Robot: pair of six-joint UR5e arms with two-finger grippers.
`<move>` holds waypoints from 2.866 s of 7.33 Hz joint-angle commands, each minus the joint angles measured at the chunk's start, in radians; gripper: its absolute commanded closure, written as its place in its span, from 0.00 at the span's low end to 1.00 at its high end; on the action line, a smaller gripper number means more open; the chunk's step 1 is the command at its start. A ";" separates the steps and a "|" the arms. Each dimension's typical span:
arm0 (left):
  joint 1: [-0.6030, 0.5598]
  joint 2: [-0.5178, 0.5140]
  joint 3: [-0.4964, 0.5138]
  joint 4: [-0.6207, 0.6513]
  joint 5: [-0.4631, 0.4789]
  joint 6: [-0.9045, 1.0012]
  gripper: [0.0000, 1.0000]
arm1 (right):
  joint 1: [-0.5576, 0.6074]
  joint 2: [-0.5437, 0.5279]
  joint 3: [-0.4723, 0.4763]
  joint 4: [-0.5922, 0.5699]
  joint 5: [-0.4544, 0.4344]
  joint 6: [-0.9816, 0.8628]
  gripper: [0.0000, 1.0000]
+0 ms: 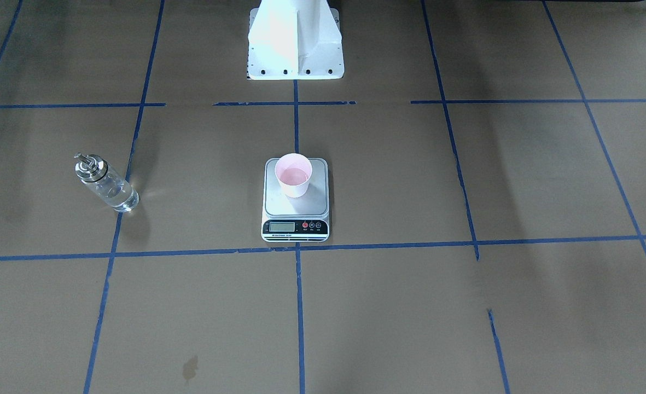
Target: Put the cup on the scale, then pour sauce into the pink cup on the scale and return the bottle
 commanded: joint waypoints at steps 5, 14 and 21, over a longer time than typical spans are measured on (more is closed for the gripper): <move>0.003 0.000 -0.017 0.003 0.008 -0.022 0.00 | 0.074 0.003 -0.024 -0.012 0.033 0.003 0.00; 0.003 0.007 -0.013 -0.001 -0.036 -0.179 0.00 | 0.104 -0.009 0.021 -0.095 0.025 -0.015 0.00; 0.003 0.010 -0.013 0.000 -0.067 -0.183 0.00 | 0.104 -0.009 0.021 -0.095 0.025 -0.015 0.00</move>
